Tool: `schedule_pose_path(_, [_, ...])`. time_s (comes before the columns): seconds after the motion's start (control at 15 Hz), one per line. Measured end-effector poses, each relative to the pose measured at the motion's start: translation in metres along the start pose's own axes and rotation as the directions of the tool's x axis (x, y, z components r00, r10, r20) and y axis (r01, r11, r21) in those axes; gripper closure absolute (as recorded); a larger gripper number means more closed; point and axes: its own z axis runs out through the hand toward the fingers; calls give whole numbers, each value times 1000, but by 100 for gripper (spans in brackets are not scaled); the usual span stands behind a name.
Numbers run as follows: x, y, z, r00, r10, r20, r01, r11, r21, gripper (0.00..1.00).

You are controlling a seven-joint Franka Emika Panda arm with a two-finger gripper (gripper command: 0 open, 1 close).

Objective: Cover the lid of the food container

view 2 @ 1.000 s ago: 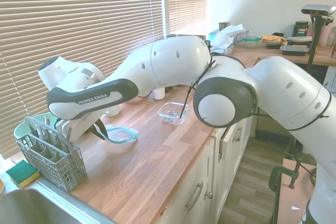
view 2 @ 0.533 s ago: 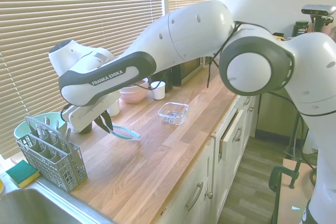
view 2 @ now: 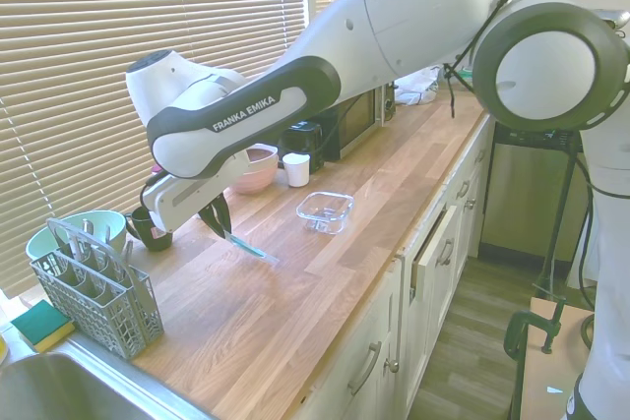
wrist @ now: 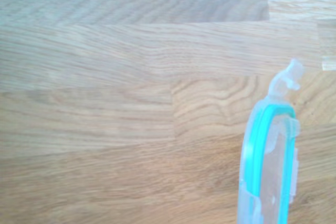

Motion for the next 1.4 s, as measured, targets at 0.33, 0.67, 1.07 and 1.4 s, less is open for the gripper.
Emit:
schedule_pose_path(0.33, [2,29,-16,1000,-18,24,17,999,35,100])
schedule_pose_path(0.67, [-4,62,-28,997,-48,53,44,996,75,100])
schedule_pose_path(1.07, [-3,99,-40,996,-52,66,44,993,113,100])
schedule_pose_path(1.4, [13,111,-37,996,-46,80,36,992,121,100])
